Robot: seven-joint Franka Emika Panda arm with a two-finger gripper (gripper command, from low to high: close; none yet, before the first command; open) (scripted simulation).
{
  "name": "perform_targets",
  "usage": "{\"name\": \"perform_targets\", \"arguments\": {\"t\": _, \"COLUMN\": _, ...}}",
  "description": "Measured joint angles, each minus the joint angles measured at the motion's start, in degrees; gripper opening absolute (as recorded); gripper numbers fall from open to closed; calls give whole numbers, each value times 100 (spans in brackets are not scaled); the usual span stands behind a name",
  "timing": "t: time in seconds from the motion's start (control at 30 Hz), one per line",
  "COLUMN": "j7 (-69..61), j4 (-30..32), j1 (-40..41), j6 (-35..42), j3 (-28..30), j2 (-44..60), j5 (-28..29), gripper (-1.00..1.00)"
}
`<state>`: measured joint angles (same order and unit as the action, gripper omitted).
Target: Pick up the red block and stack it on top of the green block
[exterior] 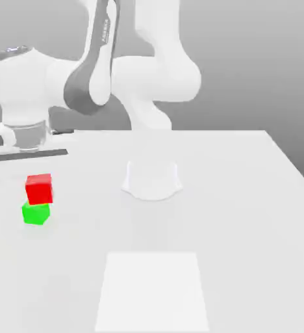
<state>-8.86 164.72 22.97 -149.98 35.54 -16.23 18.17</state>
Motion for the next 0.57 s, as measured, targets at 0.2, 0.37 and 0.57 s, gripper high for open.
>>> {"name": "perform_targets", "arguments": {"t": 0.2, "j7": -840, "j4": 96, "j1": 337, "j6": -550, "j3": 659, "j2": 413, "j5": 110, "gripper": -100}}
{"name": "perform_targets", "arguments": {"t": 0.37, "j7": -1604, "j4": 114, "j1": -127, "j6": -1282, "j3": 877, "j2": 1215, "j5": -974, "gripper": -100}}
{"name": "perform_targets", "arguments": {"t": 0.57, "j7": -2774, "j4": 93, "j1": -92, "j6": -1750, "j3": 346, "j2": 1888, "j5": -2643, "gripper": 100}}
